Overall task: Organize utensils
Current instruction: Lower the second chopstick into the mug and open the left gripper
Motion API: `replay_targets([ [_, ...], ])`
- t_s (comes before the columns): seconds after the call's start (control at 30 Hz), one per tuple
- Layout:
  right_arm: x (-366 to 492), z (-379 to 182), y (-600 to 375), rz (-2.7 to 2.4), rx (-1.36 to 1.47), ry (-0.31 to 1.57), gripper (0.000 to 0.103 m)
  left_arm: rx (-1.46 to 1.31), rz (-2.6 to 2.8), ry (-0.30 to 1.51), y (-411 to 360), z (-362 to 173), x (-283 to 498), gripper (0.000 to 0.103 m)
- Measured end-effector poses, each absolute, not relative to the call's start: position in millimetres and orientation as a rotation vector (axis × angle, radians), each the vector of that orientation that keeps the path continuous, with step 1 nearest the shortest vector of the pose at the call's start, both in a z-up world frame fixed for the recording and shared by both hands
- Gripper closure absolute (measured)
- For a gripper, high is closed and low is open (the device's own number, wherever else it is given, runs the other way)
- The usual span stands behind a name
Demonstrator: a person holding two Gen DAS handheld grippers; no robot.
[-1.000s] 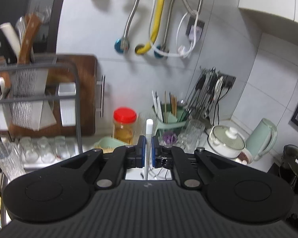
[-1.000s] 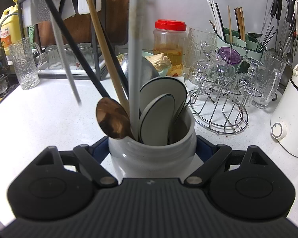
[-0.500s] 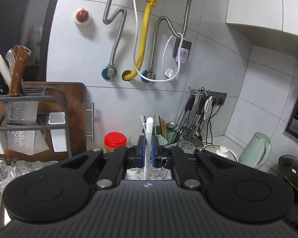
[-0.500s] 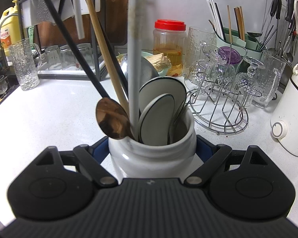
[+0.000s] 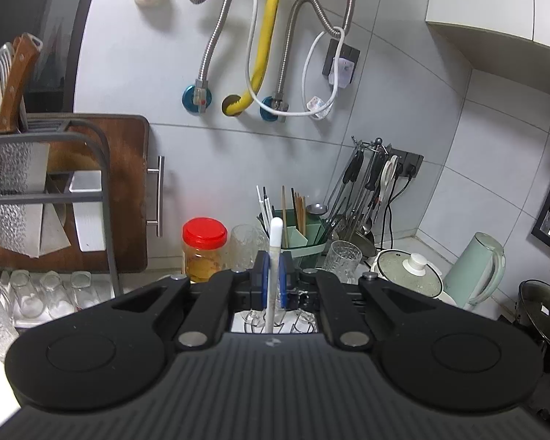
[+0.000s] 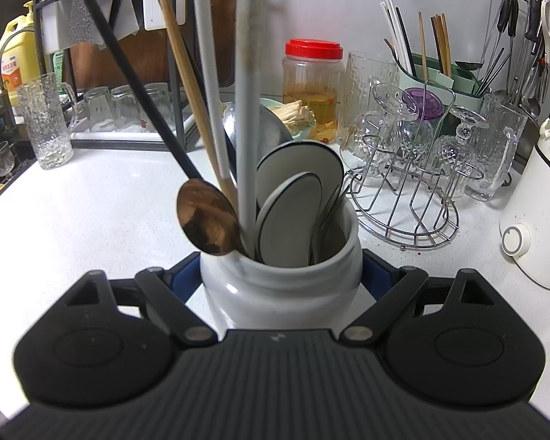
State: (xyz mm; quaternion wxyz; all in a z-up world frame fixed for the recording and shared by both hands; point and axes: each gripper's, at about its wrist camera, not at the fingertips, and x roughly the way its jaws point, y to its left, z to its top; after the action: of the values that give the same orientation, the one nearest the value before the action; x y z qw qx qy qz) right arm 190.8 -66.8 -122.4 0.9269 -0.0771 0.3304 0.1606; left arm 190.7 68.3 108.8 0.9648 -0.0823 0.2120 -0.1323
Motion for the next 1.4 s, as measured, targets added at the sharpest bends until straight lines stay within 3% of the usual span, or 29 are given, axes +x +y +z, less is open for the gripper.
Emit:
replay_targets([
  [0.17, 190.7, -122.6, -66.7, 0.329, -0.158, 0.677, 0.012, -0.196, -0.272, 0.449, 69.3, 94.2, 196.9, 0.096],
  [0.73, 188.9, -122.4, -66.3, 0.322, -0.151, 0.662, 0.012, -0.165, -0.350, 0.796, 52.8, 27.3, 230.1, 0.096],
  [1.0, 190.3, -122.9, -65.9, 0.327, -0.151, 0.666, 0.012, -0.157, -0.358, 0.837, 53.3, 16.0, 237.0, 0.095],
  [1.07, 190.9, -122.6, -66.5, 0.327, -0.145, 0.670, 0.012, -0.149, -0.355, 0.844, 54.3, 17.3, 237.3, 0.090],
  [1.1, 191.2, -122.4, -66.5, 0.327, -0.142, 0.671, 0.012, -0.150, -0.351, 0.846, 55.6, 18.0, 237.1, 0.077],
  [1.13, 191.8, -122.1, -66.7, 0.327, -0.137, 0.672, 0.012, -0.151, -0.348, 0.846, 57.0, 18.8, 236.6, 0.056],
  [1.17, 192.3, -121.8, -67.3, 0.327, -0.128, 0.672, 0.012, -0.152, -0.342, 0.840, 58.3, 20.7, 235.1, 0.049],
  [1.27, 193.6, -121.4, -69.3, 0.330, -0.099, 0.677, 0.010, -0.147, -0.336, 0.817, 62.4, 27.9, 229.1, 0.040],
  [1.33, 195.0, -121.5, -70.6, 0.336, -0.082, 0.690, 0.000, -0.144, -0.336, 0.806, 65.0, 34.0, 225.5, 0.030],
  [1.4, 193.9, -120.7, -71.5, 0.329, -0.071, 0.691, 0.000, -0.142, -0.331, 0.783, 68.4, 40.7, 220.7, 0.022],
])
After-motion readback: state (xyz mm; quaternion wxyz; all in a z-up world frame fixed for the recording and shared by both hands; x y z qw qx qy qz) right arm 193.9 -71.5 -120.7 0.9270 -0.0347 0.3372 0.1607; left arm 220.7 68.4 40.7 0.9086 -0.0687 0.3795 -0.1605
